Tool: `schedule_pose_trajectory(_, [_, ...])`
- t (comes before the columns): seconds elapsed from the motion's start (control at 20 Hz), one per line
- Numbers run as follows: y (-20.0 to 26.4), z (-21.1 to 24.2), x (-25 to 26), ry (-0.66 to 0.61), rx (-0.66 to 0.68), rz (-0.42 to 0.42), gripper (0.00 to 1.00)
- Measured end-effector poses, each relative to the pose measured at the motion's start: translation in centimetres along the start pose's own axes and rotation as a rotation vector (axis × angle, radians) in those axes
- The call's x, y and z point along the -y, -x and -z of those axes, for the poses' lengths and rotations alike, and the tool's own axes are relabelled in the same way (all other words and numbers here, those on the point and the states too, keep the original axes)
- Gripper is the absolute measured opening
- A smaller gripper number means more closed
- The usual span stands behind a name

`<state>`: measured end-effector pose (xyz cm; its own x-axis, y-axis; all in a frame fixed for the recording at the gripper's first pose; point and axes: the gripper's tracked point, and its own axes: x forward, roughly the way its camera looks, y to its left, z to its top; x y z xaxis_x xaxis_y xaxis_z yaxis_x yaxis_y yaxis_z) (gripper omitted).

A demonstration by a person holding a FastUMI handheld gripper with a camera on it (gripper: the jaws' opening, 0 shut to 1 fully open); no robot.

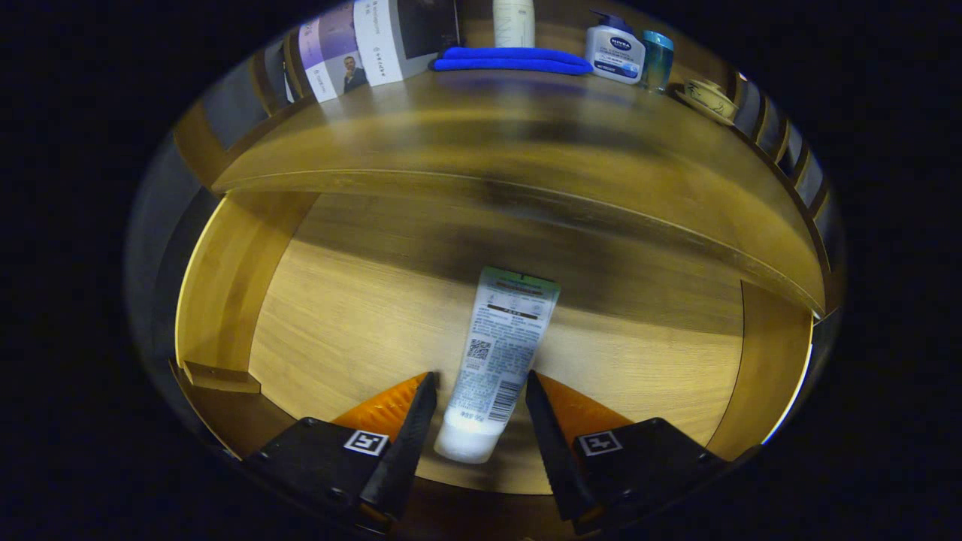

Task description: Pull open the drawer, take out the items inside it, and place them on the countertop above the cabinet.

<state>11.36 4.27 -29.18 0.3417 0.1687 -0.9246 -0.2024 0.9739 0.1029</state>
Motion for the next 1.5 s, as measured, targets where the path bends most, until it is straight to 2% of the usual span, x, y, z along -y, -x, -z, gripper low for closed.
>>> schedule_pose_trajectory(0.2, [-0.2,0.2,-0.2,0.004,-0.002,-0.015,0.49])
schedule_pose_trajectory(0.25, [0.4,0.0,-0.4,-0.004,0.005,-0.027,0.48])
schedule_pose_trajectory(0.3, [0.1,0.5,-0.7,-0.011,-0.001,-0.049,0.39])
schedule_pose_trajectory(0.4, [0.5,0.8,-1.3,-0.009,-0.006,-0.083,0.39])
schedule_pose_trajectory(0.55, [2.0,0.0,-1.5,0.009,0.037,-0.09,0.39])
schedule_pose_trajectory(0.8, [5.5,-0.3,-2.4,0.094,0.09,-0.123,0.38])
schedule_pose_trajectory(1.1, [9.0,-0.4,-4.3,0.14,0.139,-0.183,0.38])
schedule_pose_trajectory(1.3, [11.8,-1.3,-5.0,0.121,0.192,-0.231,0.39])
schedule_pose_trajectory(1.5, [14.4,-3.2,-4.4,0.11,0.257,-0.238,0.38])
